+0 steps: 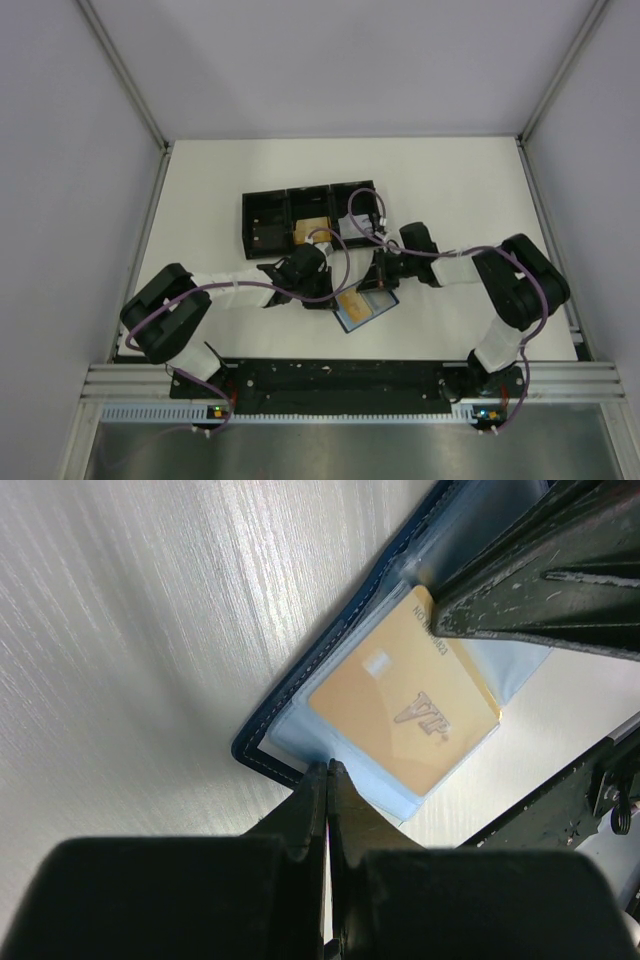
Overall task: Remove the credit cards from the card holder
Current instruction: Remove the credit card from the card holder.
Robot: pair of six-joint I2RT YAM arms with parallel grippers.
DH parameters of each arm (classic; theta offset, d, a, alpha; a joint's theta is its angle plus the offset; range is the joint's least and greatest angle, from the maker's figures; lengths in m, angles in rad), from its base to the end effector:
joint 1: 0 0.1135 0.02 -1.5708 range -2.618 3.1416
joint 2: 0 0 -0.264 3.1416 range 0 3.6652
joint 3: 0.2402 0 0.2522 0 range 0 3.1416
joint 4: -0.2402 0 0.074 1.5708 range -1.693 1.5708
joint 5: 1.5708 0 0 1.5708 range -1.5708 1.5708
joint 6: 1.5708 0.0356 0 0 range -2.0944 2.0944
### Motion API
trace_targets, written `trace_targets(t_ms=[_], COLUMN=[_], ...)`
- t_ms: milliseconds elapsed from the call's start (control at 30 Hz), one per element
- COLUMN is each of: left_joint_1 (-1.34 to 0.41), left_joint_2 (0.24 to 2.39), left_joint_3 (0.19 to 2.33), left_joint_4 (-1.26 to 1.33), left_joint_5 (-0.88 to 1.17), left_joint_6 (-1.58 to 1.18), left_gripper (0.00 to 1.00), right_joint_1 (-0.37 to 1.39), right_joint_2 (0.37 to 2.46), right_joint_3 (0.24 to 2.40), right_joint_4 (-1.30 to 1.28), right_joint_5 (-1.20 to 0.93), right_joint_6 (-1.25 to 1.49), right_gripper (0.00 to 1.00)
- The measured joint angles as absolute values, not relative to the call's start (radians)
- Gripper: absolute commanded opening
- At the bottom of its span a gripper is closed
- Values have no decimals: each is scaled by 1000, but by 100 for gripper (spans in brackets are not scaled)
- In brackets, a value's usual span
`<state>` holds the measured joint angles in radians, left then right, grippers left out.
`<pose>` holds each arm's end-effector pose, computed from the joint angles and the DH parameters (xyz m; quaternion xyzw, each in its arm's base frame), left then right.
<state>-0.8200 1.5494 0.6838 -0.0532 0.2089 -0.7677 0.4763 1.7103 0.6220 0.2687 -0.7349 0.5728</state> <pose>0.1889 -0.2133 0.1433 0.0580 0.9410 -0.2964 0.1529 0.2486 0.1551 0.1124 -0.0897 0.8735 0.4607 0.1289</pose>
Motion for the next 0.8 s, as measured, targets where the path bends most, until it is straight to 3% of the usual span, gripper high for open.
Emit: trace_targets(t_ms=[267, 533, 800], left_joint_1=[-820, -820, -820], left_joint_2=[1549, 1511, 1516], left_joint_3=[684, 656, 712], left_joint_4=[-52, -39, -14], left_joint_5=[209, 212, 228], left_joint_6=[-768, -775, -748], left_gripper=[0, 21, 21], right_joint_1=[453, 453, 453], right_joint_2=[1695, 1695, 1695], right_joint_3=[642, 644, 644], right_joint_4=[214, 216, 218], right_joint_5=[-727, -728, -728], right_joint_6=[525, 512, 508], right_gripper=[0, 0, 0])
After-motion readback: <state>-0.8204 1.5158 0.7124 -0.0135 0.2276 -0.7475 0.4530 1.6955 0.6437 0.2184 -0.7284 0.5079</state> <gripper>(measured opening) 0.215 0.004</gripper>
